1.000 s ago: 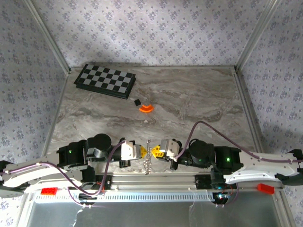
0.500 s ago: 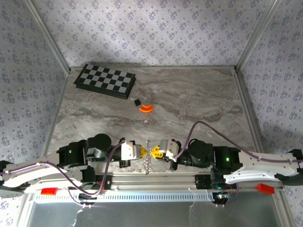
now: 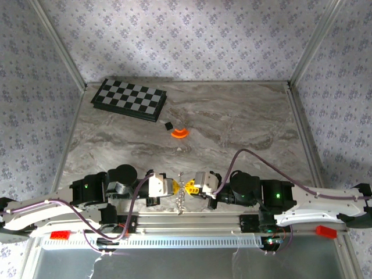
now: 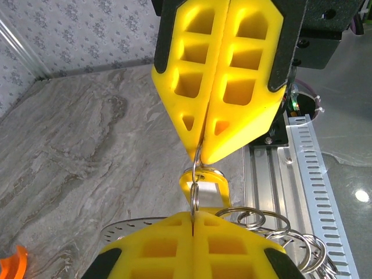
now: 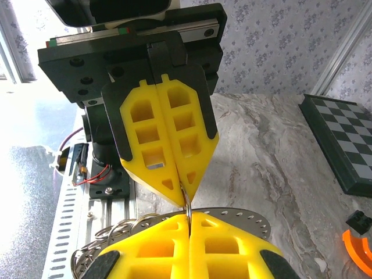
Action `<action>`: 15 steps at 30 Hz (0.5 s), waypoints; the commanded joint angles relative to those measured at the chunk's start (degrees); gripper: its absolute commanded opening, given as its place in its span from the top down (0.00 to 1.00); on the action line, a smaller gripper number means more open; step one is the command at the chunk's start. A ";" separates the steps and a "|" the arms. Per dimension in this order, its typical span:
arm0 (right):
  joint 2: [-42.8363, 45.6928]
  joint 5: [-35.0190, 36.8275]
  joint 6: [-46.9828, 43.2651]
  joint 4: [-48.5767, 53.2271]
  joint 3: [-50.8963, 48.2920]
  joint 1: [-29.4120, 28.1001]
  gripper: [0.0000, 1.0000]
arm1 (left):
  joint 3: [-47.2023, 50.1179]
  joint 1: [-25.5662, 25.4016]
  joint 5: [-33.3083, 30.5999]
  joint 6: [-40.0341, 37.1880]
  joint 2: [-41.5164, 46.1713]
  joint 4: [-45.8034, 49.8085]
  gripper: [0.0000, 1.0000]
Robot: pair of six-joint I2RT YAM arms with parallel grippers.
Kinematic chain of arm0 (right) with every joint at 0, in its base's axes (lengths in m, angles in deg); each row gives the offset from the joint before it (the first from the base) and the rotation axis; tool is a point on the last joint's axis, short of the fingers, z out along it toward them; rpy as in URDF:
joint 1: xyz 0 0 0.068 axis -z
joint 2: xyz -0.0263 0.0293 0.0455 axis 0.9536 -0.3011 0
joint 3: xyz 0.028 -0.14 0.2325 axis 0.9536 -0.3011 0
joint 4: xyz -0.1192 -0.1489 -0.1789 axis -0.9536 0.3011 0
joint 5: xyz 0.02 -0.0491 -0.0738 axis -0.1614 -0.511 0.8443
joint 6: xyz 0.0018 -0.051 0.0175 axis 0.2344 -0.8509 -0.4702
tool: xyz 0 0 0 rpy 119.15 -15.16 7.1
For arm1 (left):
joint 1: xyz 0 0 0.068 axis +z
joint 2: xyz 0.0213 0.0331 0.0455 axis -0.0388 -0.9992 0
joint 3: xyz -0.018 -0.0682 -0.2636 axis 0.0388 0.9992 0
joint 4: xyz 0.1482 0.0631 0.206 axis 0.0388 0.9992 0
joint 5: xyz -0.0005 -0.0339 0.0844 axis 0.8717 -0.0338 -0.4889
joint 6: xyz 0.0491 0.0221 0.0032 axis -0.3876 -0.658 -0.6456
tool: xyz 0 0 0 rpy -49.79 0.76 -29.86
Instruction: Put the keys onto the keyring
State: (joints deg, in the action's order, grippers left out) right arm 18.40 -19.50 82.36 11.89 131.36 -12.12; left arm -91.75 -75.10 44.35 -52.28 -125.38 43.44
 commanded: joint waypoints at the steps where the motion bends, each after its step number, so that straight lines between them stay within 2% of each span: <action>1: -0.25 -1.03 0.39 -0.91 -0.19 0.41 1.00 | -1.76 -0.39 1.16 0.32 0.80 -2.62 1.00; 15: -0.51 -2.20 0.42 -1.33 -0.72 1.18 1.00 | -1.80 -0.44 1.52 0.26 0.93 -2.65 1.00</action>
State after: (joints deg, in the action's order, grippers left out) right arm 18.05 -21.00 82.36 11.41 131.36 -11.31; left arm -91.75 -75.10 44.37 -52.28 -125.38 43.79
